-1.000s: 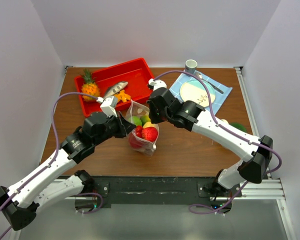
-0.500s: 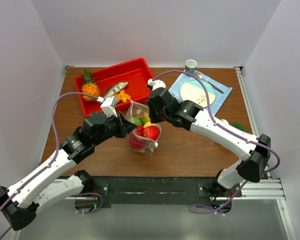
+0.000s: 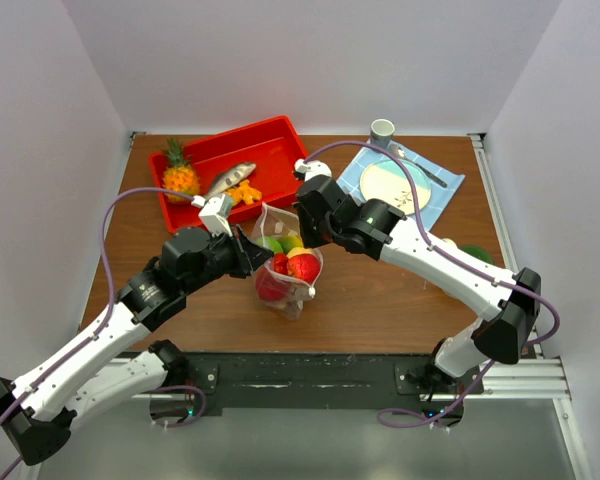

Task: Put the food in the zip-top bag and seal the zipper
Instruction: Adjust the zipper food storage bag at the center of the board.

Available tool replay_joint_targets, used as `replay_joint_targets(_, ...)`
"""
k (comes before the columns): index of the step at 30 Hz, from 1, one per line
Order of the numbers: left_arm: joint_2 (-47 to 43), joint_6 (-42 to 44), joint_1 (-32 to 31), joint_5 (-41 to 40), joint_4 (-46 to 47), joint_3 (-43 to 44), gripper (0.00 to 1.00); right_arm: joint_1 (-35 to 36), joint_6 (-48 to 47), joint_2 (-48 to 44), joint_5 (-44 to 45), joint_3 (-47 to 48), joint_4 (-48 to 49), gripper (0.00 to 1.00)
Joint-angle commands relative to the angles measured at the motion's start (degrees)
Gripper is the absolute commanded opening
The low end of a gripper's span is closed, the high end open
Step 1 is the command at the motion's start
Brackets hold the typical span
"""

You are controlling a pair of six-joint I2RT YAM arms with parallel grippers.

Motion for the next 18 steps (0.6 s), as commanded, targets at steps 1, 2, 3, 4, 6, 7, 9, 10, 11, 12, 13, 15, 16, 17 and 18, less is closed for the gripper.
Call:
replay_joint_targets(1,-0.96,-0.05,-0.37,4.14,6.16,-0.45,0.00,0.43,-1.05,-0.10,1.66,3.48,0.03,0.00)
replay_joint_targets(2,-0.78,0.13,-0.36,5.20,6.52,-0.62,0.00,0.43,-1.14,-0.18,1.75,3.48,-0.06,0.00)
replay_joint_targets(3,-0.52,0.48,-0.36,6.86,6.96,-0.80,0.00,0.34,-1.31,-0.19,1.66,3.57,-0.50,0.00)
replay_joint_targets(4,-0.43,0.57,-0.36,7.83,8.00,-1.32,0.00,0.34,-1.31,-0.19,1.66,3.66,-0.50,0.00)
replay_joint_targets(6,-0.43,0.48,-0.36,10.03,9.42,-2.12,0.00,0.43,-1.75,-0.10,1.49,3.83,-0.94,0.00)
replay_joint_targets(7,-0.43,0.39,-0.45,10.56,10.29,-2.56,0.00,0.43,-1.93,-0.10,1.57,3.92,-1.11,0.00)
replay_joint_targets(9,-0.43,0.13,-0.36,12.23,12.05,-3.08,0.00,0.43,-2.63,0.08,1.66,4.45,-1.38,0.00)
replay_joint_targets(10,-0.34,0.04,-0.36,12.59,12.49,-3.52,0.00,0.34,-2.89,0.17,1.66,4.71,-1.38,0.00)
replay_joint_targets(11,-0.26,-0.13,-0.36,13.11,12.93,-3.79,0.00,0.34,-3.07,0.69,1.49,4.97,-1.38,0.00)
replay_joint_targets(12,0.18,-0.31,-0.36,14.25,13.89,-3.88,0.00,0.25,-3.59,1.22,1.14,5.76,-1.38,0.00)
replay_joint_targets(13,0.45,-0.31,-0.36,14.61,13.99,-3.96,0.00,0.17,-3.95,1.74,0.53,6.12,-1.29,0.00)
replay_joint_targets(15,0.54,-0.66,-0.45,14.70,14.60,-4.23,0.00,0.17,-4.65,3.24,-0.18,7.26,-0.94,0.00)
replay_joint_targets(16,0.36,-0.92,-0.45,14.52,14.78,-4.66,0.00,0.08,-4.83,3.76,-0.79,7.61,-0.94,0.00)
replay_joint_targets(17,0.27,-0.93,-0.45,14.26,15.04,-4.76,0.00,-0.18,-4.92,4.12,-1.67,7.96,-0.77,0.00)
replay_joint_targets(18,0.53,-1.10,-0.45,13.91,14.87,-4.67,0.00,-0.45,-4.92,4.73,-2.29,7.97,-0.50,0.00)
